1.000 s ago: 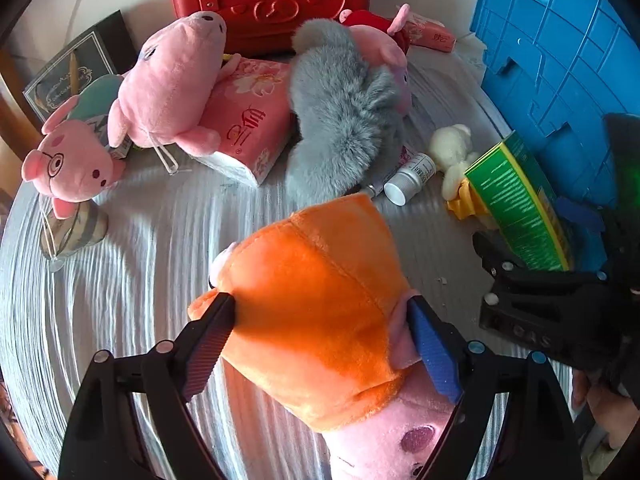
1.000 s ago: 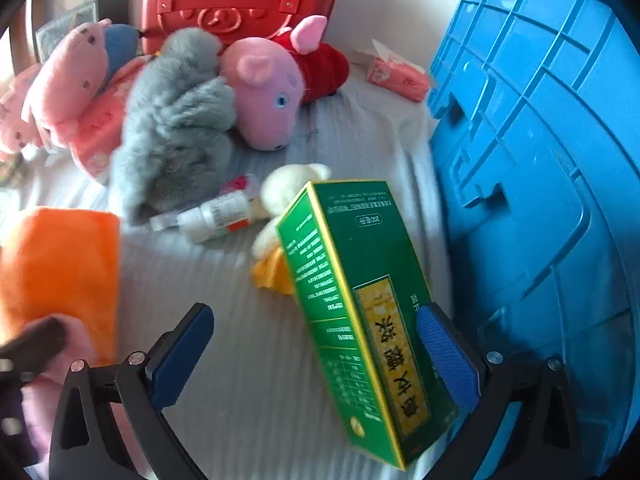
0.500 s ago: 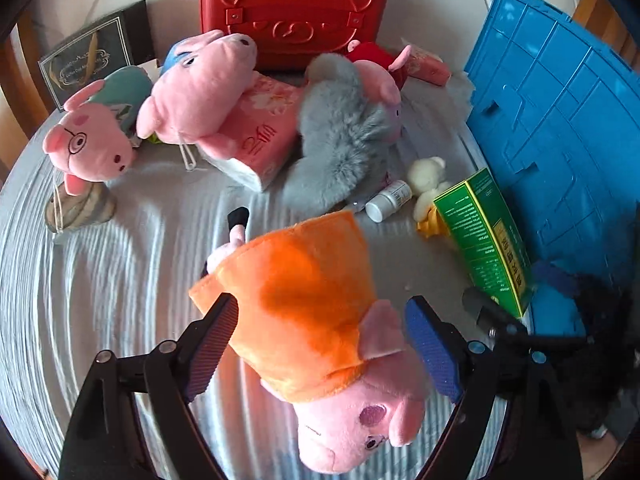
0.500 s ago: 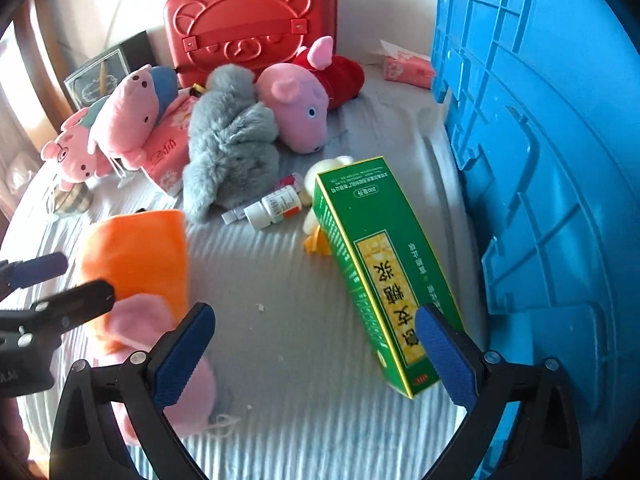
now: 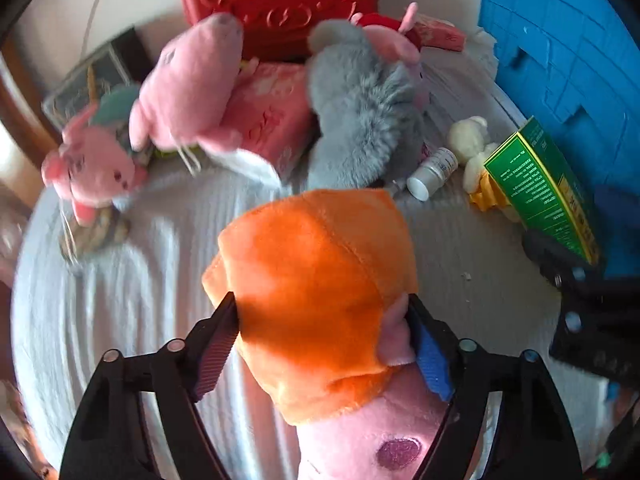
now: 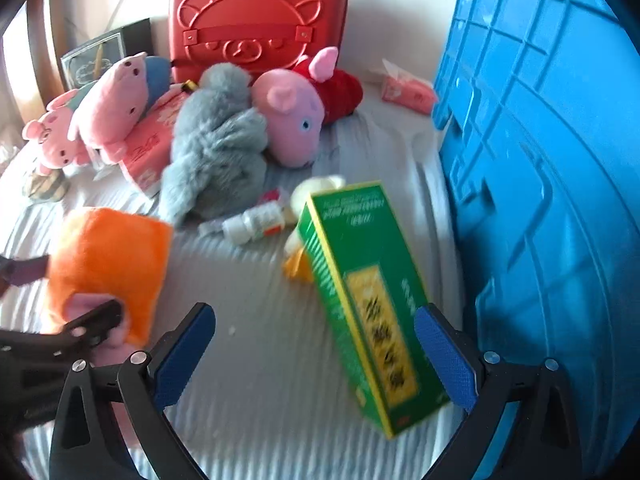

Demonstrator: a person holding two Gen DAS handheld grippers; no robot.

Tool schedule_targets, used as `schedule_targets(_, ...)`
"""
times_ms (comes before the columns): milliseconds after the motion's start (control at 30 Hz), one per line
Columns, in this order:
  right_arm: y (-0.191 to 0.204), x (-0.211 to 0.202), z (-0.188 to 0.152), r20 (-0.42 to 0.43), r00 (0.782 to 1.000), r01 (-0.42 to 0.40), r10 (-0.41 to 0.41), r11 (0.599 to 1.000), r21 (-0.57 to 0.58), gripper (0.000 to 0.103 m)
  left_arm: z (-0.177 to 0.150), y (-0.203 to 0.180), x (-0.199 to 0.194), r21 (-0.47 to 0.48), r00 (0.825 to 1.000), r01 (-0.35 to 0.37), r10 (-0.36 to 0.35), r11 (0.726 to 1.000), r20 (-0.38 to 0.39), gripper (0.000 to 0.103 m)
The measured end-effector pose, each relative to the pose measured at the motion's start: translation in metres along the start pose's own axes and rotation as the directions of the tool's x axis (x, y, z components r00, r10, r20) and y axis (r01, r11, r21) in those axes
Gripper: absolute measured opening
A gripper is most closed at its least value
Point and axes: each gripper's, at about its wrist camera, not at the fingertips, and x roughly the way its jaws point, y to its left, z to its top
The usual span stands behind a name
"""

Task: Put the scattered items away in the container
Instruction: 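Grasp the pink pig in orange hood with the left tool and lift, then grasp the green medicine box with the right tool while the left tool holds the pig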

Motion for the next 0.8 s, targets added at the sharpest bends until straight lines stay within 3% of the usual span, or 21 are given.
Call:
schedule_targets(100, 0.003, 0.025, 0.005, -0.034, 0.998, 0.050, -0.050, 0.999, -0.010, 0.102, 0.010, 0.010, 0.002, 0.086, 0.995, -0.094, 0.090, 0.992, 0.047, 0.069)
schedule_targets(167, 0.003, 0.035, 0.006, -0.032, 0.991, 0.130, -0.131, 0.991, -0.021, 0.103, 0.016, 0.020, 0.004, 0.078, 0.998, -0.060, 0.057, 0.995, 0.035, 0.069)
schedule_targets(233, 0.003, 0.039, 0.009, -0.051, 0.988, 0.143, -0.143, 0.990, -0.010, 0.102, 0.018, 0.029, 0.004, 0.048, 1.000, -0.014, 0.013, 0.999, 0.027, 0.069)
schedule_targets(300, 0.000, 0.030, 0.012, -0.067, 0.995, 0.078, -0.075, 0.996, 0.043, 0.100, 0.015, 0.032, 0.004, 0.031, 1.000, 0.013, -0.014, 0.999, 0.018, 0.069)
schedule_targets(367, 0.002, 0.016, 0.012, -0.079, 0.995, -0.053, 0.061, 0.994, 0.093, 0.098, 0.011, 0.033, 0.005, 0.010, 1.000, 0.024, -0.024, 1.000, 0.008, 0.072)
schedule_targets(433, 0.016, 0.001, 0.005, -0.102, 0.977, -0.179, 0.188, 0.980, 0.093, 0.095, 0.006, 0.034, 0.003, 0.000, 1.000, 0.023, -0.023, 1.000, 0.001, 0.074)
schedule_targets(500, 0.026, -0.006, -0.003, -0.114, 0.962, -0.241, 0.250, 0.966, 0.091, 0.093, 0.003, 0.036, 0.002, -0.017, 1.000, 0.026, -0.026, 1.000, -0.009, 0.075)
schedule_targets(600, 0.033, -0.019, -0.006, -0.015, 0.998, -0.060, 0.060, 0.998, 0.004, 0.094, -0.002, 0.039, 0.002, -0.045, 0.999, 0.039, -0.039, 0.998, -0.016, 0.078)
schedule_targets(633, 0.033, -0.020, -0.003, 0.005, 1.000, -0.028, 0.028, 0.999, -0.016, 0.094, -0.003, 0.039, 0.004, -0.055, 0.999, 0.044, -0.045, 0.998, -0.021, 0.079)
schedule_targets(733, 0.024, -0.001, 0.006, 0.021, 0.999, 0.039, -0.038, 0.999, -0.027, 0.101, -0.005, 0.037, 0.007, -0.066, 0.999, 0.043, -0.044, 0.997, -0.023, 0.082)
schedule_targets(800, 0.016, 0.020, 0.011, -0.042, 0.998, 0.038, -0.039, 0.999, -0.029, 0.100, -0.005, 0.033, 0.009, -0.063, 0.999, 0.029, -0.031, 0.998, -0.033, 0.085)
